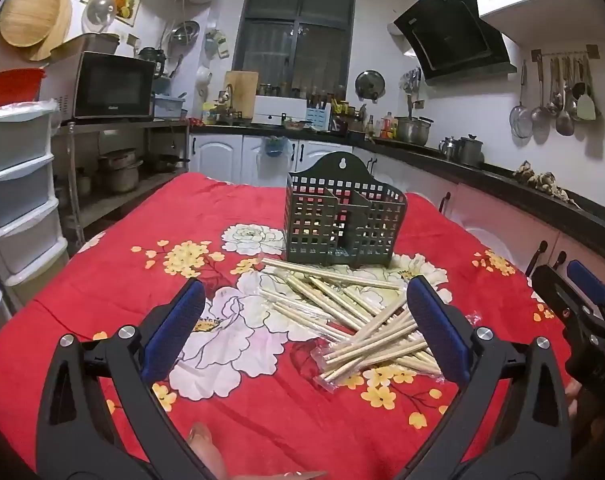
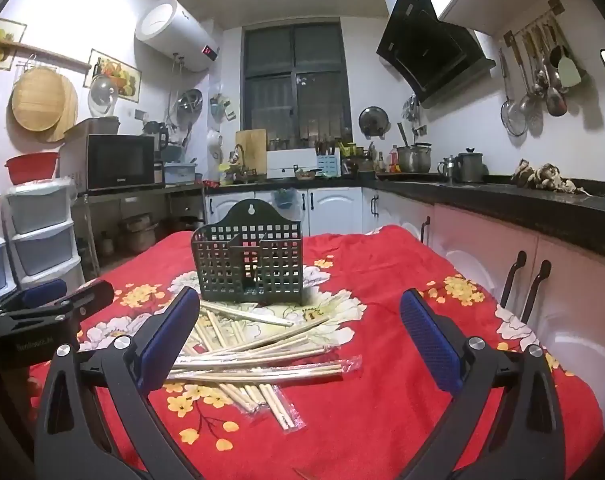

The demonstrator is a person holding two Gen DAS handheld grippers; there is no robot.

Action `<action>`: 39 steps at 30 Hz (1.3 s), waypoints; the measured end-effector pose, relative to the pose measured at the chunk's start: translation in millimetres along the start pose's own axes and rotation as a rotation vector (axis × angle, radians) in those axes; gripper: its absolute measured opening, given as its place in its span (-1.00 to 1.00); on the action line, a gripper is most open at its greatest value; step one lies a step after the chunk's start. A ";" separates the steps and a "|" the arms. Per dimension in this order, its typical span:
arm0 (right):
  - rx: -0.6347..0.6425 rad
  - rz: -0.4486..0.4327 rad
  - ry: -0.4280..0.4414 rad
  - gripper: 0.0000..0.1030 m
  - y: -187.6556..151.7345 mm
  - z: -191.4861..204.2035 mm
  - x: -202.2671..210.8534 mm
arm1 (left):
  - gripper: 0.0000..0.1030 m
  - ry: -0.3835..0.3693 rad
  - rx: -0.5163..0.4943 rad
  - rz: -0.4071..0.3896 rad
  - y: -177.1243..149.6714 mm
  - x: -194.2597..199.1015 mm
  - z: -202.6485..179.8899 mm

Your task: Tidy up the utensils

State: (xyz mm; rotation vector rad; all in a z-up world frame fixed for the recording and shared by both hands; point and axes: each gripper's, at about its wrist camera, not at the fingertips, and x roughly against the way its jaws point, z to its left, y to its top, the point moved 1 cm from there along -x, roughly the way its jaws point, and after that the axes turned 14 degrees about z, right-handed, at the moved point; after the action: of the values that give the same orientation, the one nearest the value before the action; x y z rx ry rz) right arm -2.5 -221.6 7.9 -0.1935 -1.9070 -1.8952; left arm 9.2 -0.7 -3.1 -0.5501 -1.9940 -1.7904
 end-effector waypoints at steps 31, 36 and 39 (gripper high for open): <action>0.013 -0.009 0.002 0.88 6.5 5.6 13.2 | 0.81 -0.002 0.000 -0.002 -1.2 -1.3 -3.4; 0.014 -0.012 -0.001 0.88 5.8 5.3 13.6 | 0.81 -0.004 0.000 -0.003 -1.1 -0.9 -2.5; 0.014 -0.011 0.001 0.88 6.3 5.5 13.9 | 0.81 -0.005 0.000 -0.002 -1.0 -0.9 -2.4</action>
State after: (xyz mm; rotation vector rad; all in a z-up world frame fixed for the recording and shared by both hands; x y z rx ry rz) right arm -13.5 -218.8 19.4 -0.1778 -1.9241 -1.8882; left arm 9.5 -3.2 -4.2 -0.5533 -1.9992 -1.7919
